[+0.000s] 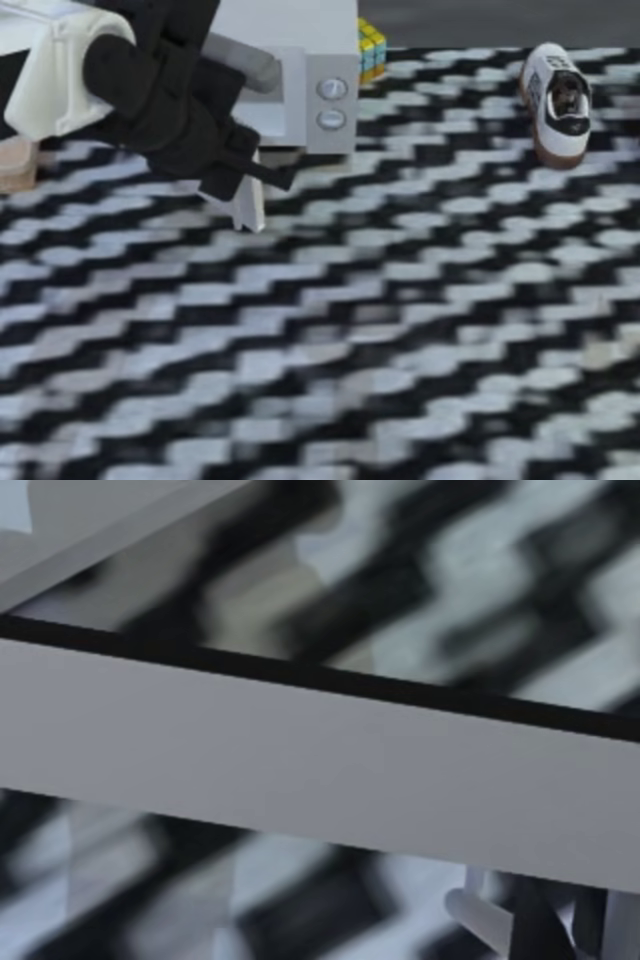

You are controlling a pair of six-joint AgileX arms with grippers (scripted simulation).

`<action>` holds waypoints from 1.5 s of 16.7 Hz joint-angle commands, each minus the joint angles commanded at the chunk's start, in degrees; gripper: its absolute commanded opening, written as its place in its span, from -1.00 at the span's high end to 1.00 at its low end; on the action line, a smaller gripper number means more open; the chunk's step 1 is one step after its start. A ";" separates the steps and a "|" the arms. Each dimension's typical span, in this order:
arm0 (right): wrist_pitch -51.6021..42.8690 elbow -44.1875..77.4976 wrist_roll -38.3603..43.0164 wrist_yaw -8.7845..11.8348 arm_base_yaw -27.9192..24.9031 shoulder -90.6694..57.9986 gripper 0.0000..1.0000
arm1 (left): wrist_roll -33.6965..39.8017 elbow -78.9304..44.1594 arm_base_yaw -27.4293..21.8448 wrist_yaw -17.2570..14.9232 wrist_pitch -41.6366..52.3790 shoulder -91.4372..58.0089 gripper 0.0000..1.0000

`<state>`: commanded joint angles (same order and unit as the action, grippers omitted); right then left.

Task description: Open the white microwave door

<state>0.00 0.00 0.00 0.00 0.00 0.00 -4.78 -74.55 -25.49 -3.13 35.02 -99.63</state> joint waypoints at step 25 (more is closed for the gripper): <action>0.00 0.00 0.00 0.00 0.00 0.00 -1.00 | -9.39 3.60 3.71 -4.93 0.52 3.62 1.00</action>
<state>0.00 0.00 0.00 0.00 0.00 0.00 -14.17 -70.96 -21.78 -8.05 35.54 -96.00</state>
